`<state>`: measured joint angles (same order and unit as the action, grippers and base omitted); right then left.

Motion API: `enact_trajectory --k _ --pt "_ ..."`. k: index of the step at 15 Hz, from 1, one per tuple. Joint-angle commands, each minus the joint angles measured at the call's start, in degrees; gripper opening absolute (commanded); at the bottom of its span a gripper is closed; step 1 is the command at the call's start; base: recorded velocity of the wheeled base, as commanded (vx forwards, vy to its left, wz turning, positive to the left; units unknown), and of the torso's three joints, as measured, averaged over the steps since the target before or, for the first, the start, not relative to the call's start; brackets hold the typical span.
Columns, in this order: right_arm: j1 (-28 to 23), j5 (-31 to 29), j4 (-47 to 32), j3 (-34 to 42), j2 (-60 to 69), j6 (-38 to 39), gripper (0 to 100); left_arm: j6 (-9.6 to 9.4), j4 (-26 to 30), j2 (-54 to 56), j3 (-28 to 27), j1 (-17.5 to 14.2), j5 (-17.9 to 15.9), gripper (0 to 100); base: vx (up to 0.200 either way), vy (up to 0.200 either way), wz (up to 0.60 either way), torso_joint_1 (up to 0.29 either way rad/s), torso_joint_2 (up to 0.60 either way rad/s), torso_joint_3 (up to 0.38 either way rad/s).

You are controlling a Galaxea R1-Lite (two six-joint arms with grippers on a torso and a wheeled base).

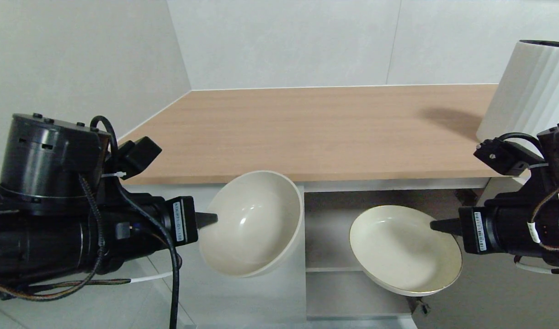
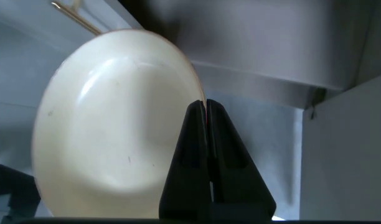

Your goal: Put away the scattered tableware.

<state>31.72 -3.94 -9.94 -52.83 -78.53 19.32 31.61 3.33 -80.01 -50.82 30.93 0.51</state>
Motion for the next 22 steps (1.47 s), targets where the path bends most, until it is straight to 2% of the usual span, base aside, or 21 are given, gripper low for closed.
enact_trajectory --k 1,7,13,17,22 --pt "0.0 0.0 -0.1 0.0 -0.7 0.0 0 0.03 0.0 -0.2 -0.1 0.0 0.0 0 0.0 0.0 0.0 -0.163 0.47 0.3" --pt "0.0 0.0 0.0 0.0 -1.2 0.0 0 0.03 0.1 -0.2 0.0 0.0 0.0 0 0.0 0.0 0.0 -0.119 0.41 0.289" --pt "0.0 0.0 0.6 0.4 -3.1 -1.0 0 -0.06 0.0 -0.4 0.5 0.2 -0.1 0 0.0 0.0 0.0 -0.008 0.04 0.023" --pt "0.0 -0.4 2.4 -0.2 -12.8 -1.0 0 0.03 0.0 -2.0 0.7 1.2 0.2 0 0.0 0.0 0.0 0.0 0.0 0.0" --pt "-4.2 -0.7 15.5 -0.4 -28.3 1.0 0 -0.06 0.0 -2.0 0.8 1.7 0.1 0 0.0 0.0 0.0 0.0 0.0 0.0"
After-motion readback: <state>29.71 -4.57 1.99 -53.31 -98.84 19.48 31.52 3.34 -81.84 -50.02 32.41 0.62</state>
